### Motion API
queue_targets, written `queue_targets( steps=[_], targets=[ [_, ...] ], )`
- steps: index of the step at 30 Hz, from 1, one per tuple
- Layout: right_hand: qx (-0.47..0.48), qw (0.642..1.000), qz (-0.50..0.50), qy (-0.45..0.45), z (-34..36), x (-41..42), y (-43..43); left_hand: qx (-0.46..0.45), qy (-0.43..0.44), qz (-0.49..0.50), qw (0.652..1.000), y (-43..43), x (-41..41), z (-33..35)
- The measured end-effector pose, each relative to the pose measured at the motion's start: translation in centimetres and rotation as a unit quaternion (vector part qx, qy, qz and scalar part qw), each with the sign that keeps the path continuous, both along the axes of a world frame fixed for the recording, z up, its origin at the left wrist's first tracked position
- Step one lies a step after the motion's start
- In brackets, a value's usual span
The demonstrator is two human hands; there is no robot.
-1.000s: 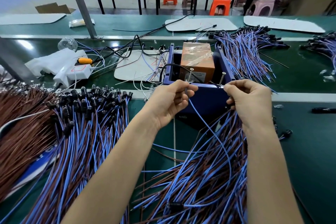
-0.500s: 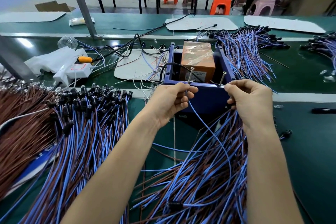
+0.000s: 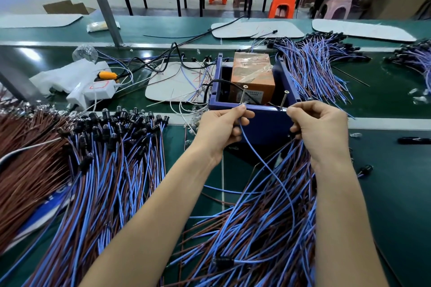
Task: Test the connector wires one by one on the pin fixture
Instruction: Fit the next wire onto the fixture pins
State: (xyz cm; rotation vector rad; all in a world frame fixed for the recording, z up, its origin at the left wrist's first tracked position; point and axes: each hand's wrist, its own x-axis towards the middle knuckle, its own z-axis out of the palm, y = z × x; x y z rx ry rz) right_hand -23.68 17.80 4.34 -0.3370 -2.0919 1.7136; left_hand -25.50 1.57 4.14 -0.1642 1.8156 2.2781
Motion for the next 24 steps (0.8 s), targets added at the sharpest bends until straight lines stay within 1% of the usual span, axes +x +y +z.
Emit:
queue_targets(
  steps=[5, 10, 17, 24],
  targets=[
    [0.001, 1.000, -0.004, -0.005, 0.0, 0.1, 0.1, 0.002, 0.038, 0.063, 0.997, 1.1, 0.5, -0.2],
    [0.002, 1.000, -0.021, -0.005, 0.1, 0.1, 0.1, -0.006, 0.059, 0.089, 0.994, 1.3, 0.6, -0.4],
    [0.036, 0.999, -0.032, -0.008, -0.1, 0.0, -0.2, 0.001, 0.043, 0.089, 0.995, 1.3, 0.7, 0.0],
    [0.109, 0.993, -0.043, -0.004, 0.2, -0.1, -0.4, 0.001, 0.029, 0.075, 0.997, 1.1, 0.5, 0.1]
  ],
)
